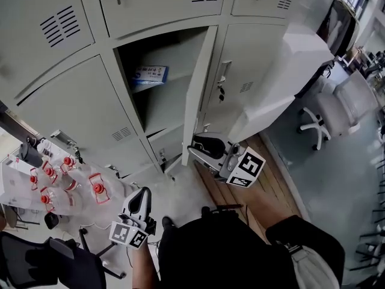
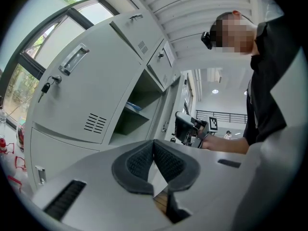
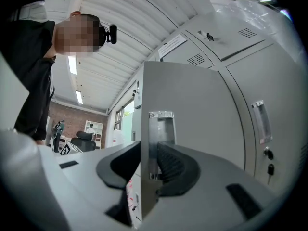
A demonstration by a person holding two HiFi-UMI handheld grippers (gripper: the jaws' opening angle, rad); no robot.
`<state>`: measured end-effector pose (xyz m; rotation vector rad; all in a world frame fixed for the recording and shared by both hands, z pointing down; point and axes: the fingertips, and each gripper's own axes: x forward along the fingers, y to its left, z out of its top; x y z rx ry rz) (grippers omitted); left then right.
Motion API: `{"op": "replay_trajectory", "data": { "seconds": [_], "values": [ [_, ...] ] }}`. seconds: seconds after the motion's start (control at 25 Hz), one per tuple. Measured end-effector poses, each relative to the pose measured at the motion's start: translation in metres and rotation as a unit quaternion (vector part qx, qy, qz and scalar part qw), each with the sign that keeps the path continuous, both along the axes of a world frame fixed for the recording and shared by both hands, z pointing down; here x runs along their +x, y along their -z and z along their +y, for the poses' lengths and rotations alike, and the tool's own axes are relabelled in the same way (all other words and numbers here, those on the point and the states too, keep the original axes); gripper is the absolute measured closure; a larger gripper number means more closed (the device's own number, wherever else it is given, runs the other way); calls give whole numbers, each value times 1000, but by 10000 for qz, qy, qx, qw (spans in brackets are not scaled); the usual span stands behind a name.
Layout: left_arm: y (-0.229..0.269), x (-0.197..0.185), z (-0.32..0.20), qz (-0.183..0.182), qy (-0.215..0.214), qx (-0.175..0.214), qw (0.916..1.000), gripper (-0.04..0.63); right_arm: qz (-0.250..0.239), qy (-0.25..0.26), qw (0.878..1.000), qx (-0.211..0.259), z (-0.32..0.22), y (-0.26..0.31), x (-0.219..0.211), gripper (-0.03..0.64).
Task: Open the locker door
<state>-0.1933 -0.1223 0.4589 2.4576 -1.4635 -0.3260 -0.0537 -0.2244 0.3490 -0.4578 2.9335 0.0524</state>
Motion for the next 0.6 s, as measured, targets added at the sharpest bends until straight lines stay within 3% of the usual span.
{"op": "replay_trajectory", "data": {
  "seconds": [0.6],
  "values": [
    [-4,73,1,-92,166,-81,9998,580,-137,614,9980,36,6,-1,50,499]
  ]
}}
